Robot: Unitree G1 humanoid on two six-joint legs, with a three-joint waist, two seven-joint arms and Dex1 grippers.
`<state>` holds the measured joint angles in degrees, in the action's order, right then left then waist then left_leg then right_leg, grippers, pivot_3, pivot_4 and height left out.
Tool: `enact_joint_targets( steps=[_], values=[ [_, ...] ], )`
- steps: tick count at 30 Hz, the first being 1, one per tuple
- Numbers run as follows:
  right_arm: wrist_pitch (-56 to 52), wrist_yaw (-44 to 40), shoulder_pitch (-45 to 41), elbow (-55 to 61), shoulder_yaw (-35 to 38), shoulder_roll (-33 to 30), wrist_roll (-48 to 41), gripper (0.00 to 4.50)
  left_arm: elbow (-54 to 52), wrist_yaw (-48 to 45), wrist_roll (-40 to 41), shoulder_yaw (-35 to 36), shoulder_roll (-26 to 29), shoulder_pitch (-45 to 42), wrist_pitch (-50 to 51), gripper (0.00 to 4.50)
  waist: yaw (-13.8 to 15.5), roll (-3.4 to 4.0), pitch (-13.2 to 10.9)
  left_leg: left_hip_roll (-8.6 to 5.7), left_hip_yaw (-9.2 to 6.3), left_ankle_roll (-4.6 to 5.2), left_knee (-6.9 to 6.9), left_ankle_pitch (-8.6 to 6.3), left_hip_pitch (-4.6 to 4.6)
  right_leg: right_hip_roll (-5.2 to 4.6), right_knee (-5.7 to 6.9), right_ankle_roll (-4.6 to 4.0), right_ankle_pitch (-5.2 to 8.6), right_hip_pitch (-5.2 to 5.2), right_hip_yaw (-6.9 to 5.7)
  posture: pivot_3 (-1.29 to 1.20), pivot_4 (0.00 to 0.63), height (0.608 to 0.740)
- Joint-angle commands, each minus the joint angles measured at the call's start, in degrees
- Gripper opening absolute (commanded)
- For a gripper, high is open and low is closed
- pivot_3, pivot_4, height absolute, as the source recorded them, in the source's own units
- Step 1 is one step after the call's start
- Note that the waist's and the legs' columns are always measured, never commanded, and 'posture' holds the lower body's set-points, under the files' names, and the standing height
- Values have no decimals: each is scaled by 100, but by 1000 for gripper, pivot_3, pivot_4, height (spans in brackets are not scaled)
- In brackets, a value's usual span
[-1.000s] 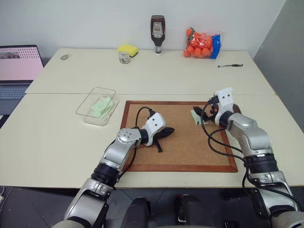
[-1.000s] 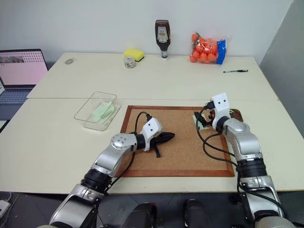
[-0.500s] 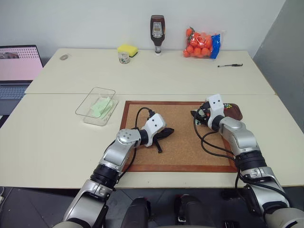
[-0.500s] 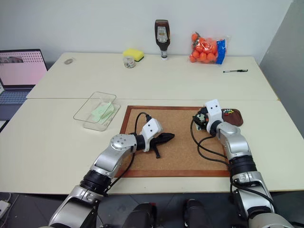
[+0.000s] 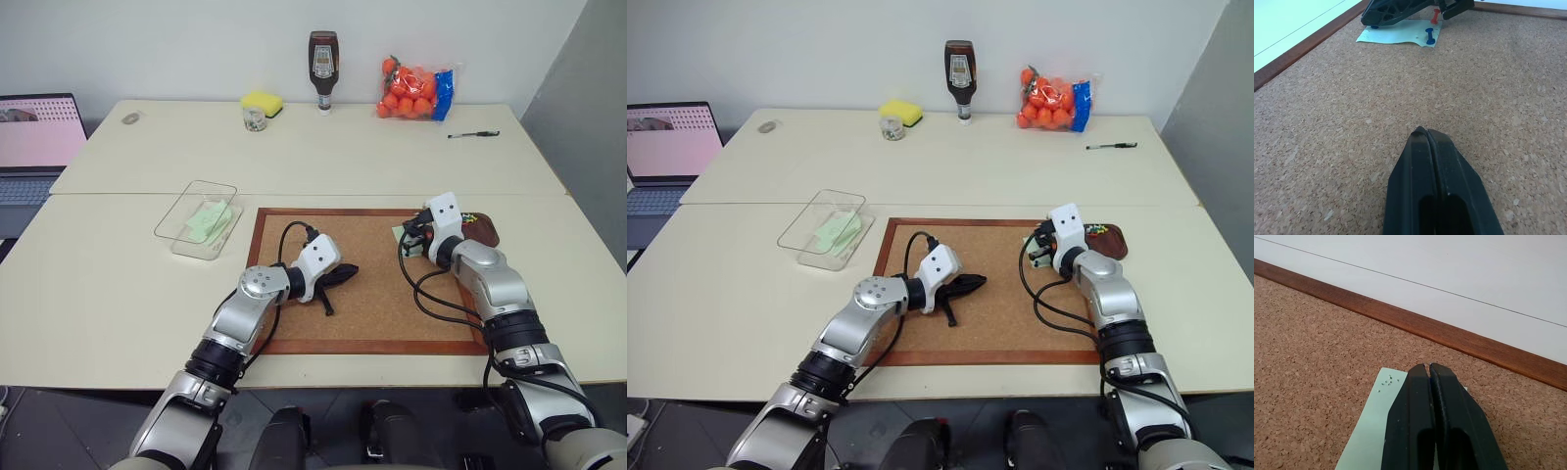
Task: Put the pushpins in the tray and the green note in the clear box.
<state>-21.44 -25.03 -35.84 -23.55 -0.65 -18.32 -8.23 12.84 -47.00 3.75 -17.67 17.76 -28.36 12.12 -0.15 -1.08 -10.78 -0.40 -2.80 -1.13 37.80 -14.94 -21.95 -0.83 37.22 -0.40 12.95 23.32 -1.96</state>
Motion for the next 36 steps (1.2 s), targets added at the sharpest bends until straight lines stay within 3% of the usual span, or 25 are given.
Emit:
enact_joint_targets(
  steps=[1, 13, 21, 36],
  values=[
    [-94, 41, -69, 819, 369, 111, -377, 31, 69, -112, -162, -197, 49, 151, 127, 0, 1, 0, 0, 0, -1, 0, 0, 0, 0, 0, 0, 0, 0, 0, 1, 0, 150, 740],
    [-344, 264, 174, 1619, 519, 221, -496, 31, 67, -105, -191, -222, 68, 188, 147, 0, -7, 3, 2, 1, -5, 0, 0, 0, 2, 0, 1, 0, 0, 0, 2, 0, 150, 740],
    [-548, 654, 842, 2301, 1201, -393, -441, 31, 59, -102, -194, -223, 70, 205, 130, 0, 3, 3, 2, 0, -6, 1, -2, -1, -1, 0, -4, 1, 0, 0, 1, 0, 150, 740],
    [-466, 1006, 928, 1432, 1358, -592, -229, 31, 154, -176, -220, -213, 75, 132, 43, 0, -2, 14, 8, -1, 19, 2, -1, -1, -1, 3, -6, 1, 0, 0, 2, 0, 150, 740]
  ],
)
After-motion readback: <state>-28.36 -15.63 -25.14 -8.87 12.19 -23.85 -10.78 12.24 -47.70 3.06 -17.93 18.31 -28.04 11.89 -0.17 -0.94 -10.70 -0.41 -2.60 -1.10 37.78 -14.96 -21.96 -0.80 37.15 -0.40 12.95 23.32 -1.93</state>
